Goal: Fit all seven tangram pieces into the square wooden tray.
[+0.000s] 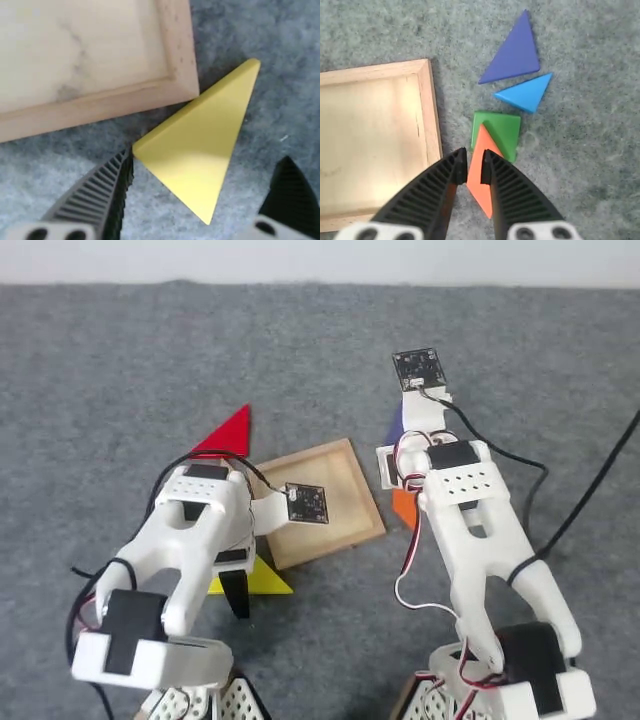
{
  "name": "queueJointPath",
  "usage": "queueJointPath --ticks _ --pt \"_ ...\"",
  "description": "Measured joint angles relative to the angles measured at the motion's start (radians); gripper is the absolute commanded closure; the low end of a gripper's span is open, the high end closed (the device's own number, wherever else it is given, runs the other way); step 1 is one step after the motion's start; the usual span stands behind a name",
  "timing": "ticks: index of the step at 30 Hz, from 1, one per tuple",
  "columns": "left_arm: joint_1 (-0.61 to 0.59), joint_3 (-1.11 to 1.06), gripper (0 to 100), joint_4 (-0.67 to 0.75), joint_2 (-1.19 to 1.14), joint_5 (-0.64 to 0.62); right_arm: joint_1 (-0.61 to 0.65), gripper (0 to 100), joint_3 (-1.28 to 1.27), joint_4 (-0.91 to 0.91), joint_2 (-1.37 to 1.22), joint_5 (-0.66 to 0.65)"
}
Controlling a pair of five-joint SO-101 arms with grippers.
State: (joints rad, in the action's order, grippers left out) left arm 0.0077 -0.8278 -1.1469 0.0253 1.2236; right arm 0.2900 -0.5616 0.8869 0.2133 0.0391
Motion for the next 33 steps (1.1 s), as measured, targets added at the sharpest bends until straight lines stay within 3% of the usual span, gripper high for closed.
queueJointPath --ticks 5,10,23,33 --pt "0.000 -0.025 58 0.054 0.002 -0.006 0.000 93.6 0.000 0.000 0.000 0.000" --pt "0.003 -0.041 58 0.094 0.003 -0.094 0.000 93.6 0.000 0.000 0.000 0.000" --pt "-0.002 -0.043 59 0.101 0.005 -0.097 0.000 93.6 0.000 0.000 0.000 0.000" --pt "-0.002 -0.046 74 0.101 0.005 -0.095 0.000 93.6 0.000 0.000 0.000 0.000"
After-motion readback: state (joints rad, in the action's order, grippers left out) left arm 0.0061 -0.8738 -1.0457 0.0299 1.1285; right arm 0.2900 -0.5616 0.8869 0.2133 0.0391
